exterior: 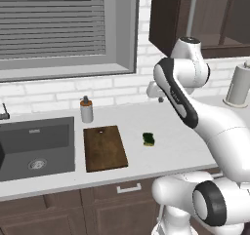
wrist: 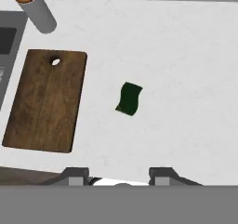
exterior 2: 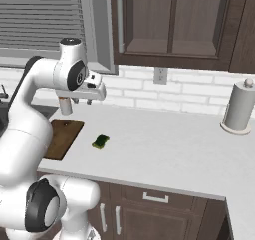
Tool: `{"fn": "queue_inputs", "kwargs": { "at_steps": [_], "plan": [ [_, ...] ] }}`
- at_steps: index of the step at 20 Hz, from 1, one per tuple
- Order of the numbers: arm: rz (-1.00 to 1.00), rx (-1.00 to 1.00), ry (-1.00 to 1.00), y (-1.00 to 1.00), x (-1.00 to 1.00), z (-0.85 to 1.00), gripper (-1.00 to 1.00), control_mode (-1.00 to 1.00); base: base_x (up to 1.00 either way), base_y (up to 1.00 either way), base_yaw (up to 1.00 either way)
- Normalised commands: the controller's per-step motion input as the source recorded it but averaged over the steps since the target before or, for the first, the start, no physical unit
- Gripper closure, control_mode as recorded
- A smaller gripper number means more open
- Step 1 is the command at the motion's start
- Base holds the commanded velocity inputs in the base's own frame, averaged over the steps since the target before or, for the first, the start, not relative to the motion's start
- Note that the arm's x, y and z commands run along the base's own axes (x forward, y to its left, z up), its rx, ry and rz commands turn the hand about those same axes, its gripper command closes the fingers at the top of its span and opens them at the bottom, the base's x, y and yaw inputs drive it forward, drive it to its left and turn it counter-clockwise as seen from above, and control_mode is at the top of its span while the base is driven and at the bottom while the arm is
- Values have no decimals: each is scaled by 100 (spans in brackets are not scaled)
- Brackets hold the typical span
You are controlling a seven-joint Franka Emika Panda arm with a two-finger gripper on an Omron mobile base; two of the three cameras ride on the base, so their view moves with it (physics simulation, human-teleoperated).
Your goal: Pick up the sponge from the counter and clean the cutting board by briefly scrubbing or pressing down on the cutting board. Once finished, release the sponge.
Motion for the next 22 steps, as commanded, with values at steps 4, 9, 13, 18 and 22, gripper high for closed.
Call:
{"fn": "queue_inputs", "kwargs": {
  "at_steps": [4,9,13,18,22],
  "plan": [
    [0,0,-4,0,-42,-1,-100,-100,0,0,0],
    [-1,0,0,0,-46,-16,-100,-100,0,0,0],
    [-2,0,6,0,-2,-60,-100,-100,0,0,0],
    [0,0,4,0,6,-69,-100,-100,0,0,0],
    [-2,0,5,0,32,-60,-100,-100,0,0,0]
  ]
}}
